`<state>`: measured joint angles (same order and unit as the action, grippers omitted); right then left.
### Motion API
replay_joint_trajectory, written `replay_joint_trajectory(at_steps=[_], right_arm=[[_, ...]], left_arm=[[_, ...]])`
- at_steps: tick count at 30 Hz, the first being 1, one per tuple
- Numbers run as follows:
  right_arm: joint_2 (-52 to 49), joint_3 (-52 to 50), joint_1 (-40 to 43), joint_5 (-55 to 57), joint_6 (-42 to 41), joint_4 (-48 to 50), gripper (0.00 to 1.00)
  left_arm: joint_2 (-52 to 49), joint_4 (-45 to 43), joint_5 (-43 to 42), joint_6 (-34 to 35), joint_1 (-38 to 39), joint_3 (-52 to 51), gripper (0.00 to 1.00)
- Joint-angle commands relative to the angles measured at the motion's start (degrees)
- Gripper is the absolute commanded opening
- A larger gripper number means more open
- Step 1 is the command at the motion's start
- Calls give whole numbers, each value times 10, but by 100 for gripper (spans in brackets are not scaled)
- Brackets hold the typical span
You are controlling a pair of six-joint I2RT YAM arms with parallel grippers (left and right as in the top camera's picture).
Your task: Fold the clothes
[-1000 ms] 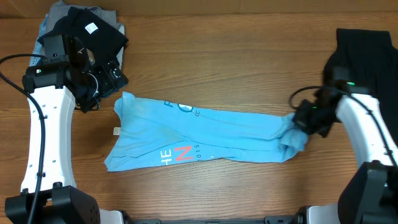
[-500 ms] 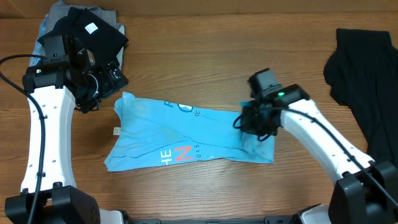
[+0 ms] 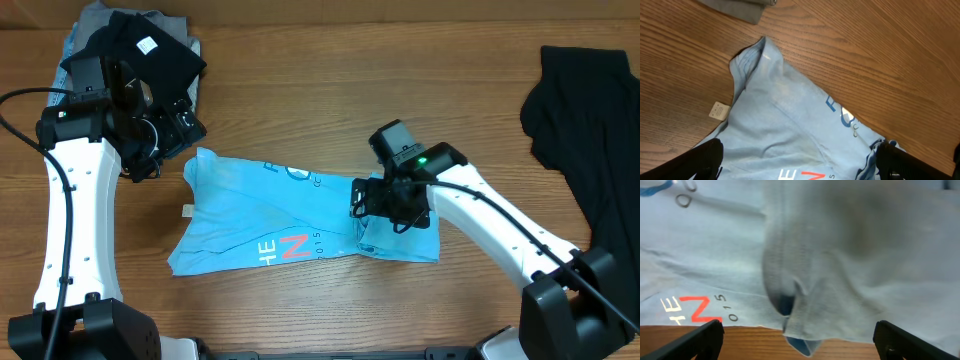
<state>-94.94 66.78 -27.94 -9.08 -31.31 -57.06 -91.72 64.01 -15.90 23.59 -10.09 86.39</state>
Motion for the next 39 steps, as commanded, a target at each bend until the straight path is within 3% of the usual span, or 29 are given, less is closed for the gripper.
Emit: replay_joint_trajectory(at_steps=[1,7,13,16,20,29,33,39], right_arm=[[-1,12,46,0,-2,-17,100],[-1,12,94,-70,59,-35,100],[-2,11,50,-69,78,-13,100],[-5,10,10,-56,63,18,100],[-42,10,-34,45,10,24,100],[-87,10,-77,78,-12,45,96],[-87,10,-81,100,-24,46,82],[-87,10,-81,108,-33,46,42]], left_arm=[[3,3,-4,-16,5,8,100],[3,3,-4,-20,5,7,100],[3,2,-4,-20,5,7,100],[3,3,-4,-20,5,7,100],[3,5,-4,-24,5,7,100],[3,3,-4,-28,5,7,100],[3,3,-4,-29,5,7,100],[3,3,-4,-29,5,7,100]])
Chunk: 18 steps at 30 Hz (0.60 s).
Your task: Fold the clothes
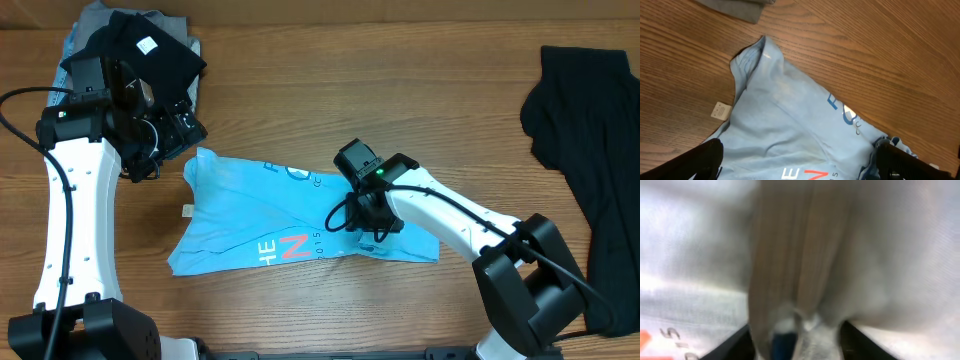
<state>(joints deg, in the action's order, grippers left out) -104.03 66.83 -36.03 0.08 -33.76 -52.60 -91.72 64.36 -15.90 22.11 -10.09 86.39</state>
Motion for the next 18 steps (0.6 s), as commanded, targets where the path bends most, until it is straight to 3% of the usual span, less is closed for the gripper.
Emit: replay_joint_trajectory(at_steps=[1,6,18], right_arm=[[4,10,0,16,-9,2,37],[4,10,0,16,-22,4,4],[4,70,0,-27,-23,-38,4]], left_arm=[[3,0,-4,-14,5,7,100],[3,0,-4,-14,5,7,100],[3,3,-4,-16,5,7,100]])
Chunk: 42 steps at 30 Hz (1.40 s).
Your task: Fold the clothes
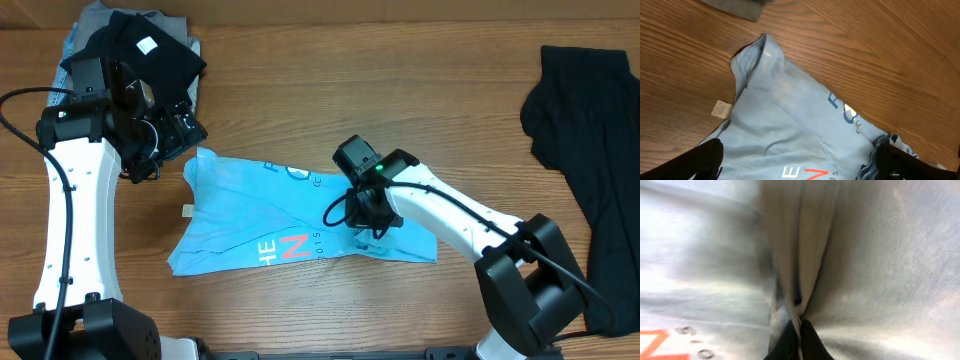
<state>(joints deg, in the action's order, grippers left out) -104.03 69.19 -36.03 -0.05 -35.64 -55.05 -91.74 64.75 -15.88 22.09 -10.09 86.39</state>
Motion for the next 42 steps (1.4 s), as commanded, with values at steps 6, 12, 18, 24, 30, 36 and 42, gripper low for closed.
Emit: replay_joint_trajectory(at_steps=[6,12,18,24,30,36,42], right_arm=[[4,62,0,-75,-3,-22,4],[4,60,-26,-88,-3,-15,4],[4,45,-57,-88,-31,23,4],[4,42,-71,-91,-37,40,9],[4,43,-68,-66,-36,35,84],[4,79,-40,-25,-33,-28,86],[4,87,-34,-10,-19,5,90]], left_arm=[[3,0,-2,-16,5,7,100],[3,-2,-2,-16,5,7,100],[3,0,-2,-16,5,7,100],[3,0,-3,-16,5,7,100],[3,0,-3,-16,5,7,100],[3,0,-2,-16,5,7,100],[3,-1,-2,-16,5,7,100]])
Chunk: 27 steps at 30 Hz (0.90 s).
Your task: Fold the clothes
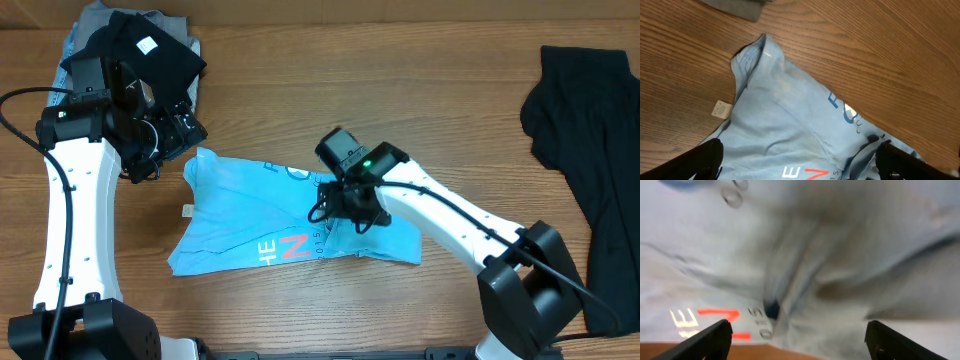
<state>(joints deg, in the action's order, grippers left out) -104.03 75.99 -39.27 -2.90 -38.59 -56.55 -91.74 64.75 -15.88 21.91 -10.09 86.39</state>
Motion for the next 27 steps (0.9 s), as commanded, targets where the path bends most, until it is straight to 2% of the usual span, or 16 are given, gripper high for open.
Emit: replay_joint_trajectory(at_steps=[1,7,15,27], right_arm=[[4,18,-2,18,10,28,90],[-7,9,-2,35,8,84,90],[-35,9,-1,70,-35,79,90],[-35,9,5,84,-34,65,90]], left_arm=[[3,-1,-2,-14,5,7,100],[3,2,-3,-14,5,7,100],[3,2,-3,-22,5,7,100],[3,8,-3,-22,5,7,100]])
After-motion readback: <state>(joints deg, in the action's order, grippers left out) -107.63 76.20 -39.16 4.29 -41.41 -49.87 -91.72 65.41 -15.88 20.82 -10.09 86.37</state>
